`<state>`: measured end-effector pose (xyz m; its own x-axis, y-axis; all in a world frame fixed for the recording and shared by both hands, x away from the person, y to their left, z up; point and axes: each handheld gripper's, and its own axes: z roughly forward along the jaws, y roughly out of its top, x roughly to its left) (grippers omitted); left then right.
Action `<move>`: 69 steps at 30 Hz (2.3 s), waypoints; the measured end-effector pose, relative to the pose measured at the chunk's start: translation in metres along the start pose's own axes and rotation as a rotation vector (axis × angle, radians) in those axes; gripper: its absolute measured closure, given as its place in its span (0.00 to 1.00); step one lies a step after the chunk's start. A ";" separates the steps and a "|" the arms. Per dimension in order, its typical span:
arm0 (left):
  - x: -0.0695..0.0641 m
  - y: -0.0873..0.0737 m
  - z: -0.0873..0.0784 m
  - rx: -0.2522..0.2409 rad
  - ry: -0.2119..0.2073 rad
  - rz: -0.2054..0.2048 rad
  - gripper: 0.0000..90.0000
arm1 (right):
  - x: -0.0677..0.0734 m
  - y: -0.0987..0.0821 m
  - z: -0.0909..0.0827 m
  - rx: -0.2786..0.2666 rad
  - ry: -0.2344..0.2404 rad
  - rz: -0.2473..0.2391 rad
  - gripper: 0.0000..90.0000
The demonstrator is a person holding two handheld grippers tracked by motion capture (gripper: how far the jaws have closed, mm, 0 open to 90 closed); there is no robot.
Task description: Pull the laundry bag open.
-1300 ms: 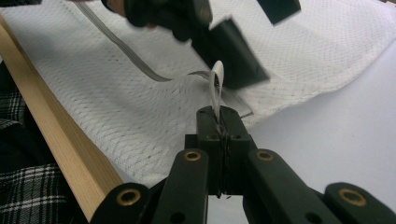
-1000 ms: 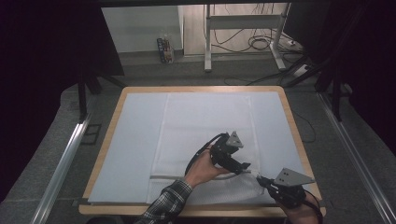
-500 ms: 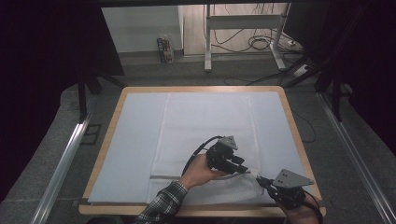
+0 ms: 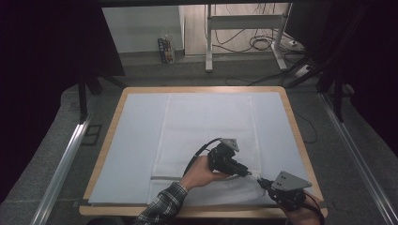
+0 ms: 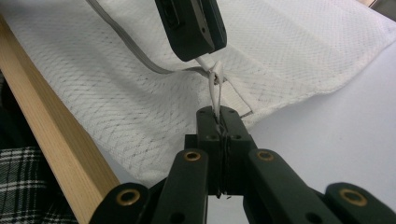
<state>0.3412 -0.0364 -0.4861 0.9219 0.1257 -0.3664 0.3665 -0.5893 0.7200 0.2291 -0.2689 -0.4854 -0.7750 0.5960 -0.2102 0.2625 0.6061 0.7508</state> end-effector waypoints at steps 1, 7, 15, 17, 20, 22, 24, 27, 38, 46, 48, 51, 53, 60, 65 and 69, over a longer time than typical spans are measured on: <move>0.000 0.000 0.001 0.004 -0.005 -0.001 0.87 | 0.000 0.000 0.000 0.000 0.000 -0.001 0.97; -0.001 -0.001 0.006 0.032 -0.006 0.000 0.87 | 0.000 0.000 0.000 -0.003 -0.002 -0.003 0.97; 0.002 0.001 0.003 0.034 0.007 -0.027 0.84 | 0.001 0.001 0.000 0.001 -0.007 -0.015 0.97; 0.002 0.000 0.003 0.030 0.010 -0.037 0.84 | 0.001 0.001 0.000 0.000 -0.007 -0.013 0.97; 0.003 0.000 0.004 0.026 0.011 -0.046 0.83 | 0.001 0.001 0.000 0.000 -0.007 -0.014 0.97; 0.004 0.000 0.005 0.028 0.013 -0.060 0.82 | 0.001 0.001 0.000 0.001 -0.007 -0.015 0.97; 0.005 0.000 0.006 0.036 0.014 -0.062 0.83 | 0.001 0.001 0.000 0.004 -0.008 -0.017 0.97; 0.005 0.000 0.006 0.044 0.004 -0.063 0.89 | 0.002 0.001 0.000 0.008 -0.008 -0.020 0.97; 0.003 -0.001 0.007 0.045 0.003 -0.059 0.92 | 0.001 0.000 0.001 0.014 -0.010 -0.018 0.97; 0.001 -0.001 0.004 0.026 0.008 -0.027 0.93 | 0.000 0.000 0.002 0.031 0.002 -0.005 0.97; 0.001 -0.002 0.003 0.029 0.006 -0.014 0.93 | 0.000 0.000 0.003 0.037 0.006 -0.002 0.97; 0.004 -0.004 0.004 0.024 -0.021 -0.033 0.93 | 0.001 0.000 0.003 0.042 0.006 -0.002 0.97; 0.006 -0.006 0.006 0.008 -0.046 -0.071 0.93 | 0.001 0.000 0.003 0.044 0.004 -0.005 0.97; 0.013 -0.008 0.005 -0.009 -0.115 -0.136 0.88 | 0.002 0.000 0.004 0.050 -0.009 -0.018 0.97; 0.016 -0.008 0.004 -0.002 -0.106 -0.164 0.91 | 0.003 0.000 0.004 0.054 -0.013 -0.026 0.97; 0.016 -0.009 0.005 0.005 -0.111 -0.171 0.94 | 0.003 0.001 0.003 0.050 -0.015 -0.033 0.97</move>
<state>0.3518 -0.0332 -0.5008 0.8266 0.1355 -0.5462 0.5157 -0.5712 0.6386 0.2291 -0.2651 -0.4878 -0.7754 0.5825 -0.2438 0.2652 0.6508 0.7114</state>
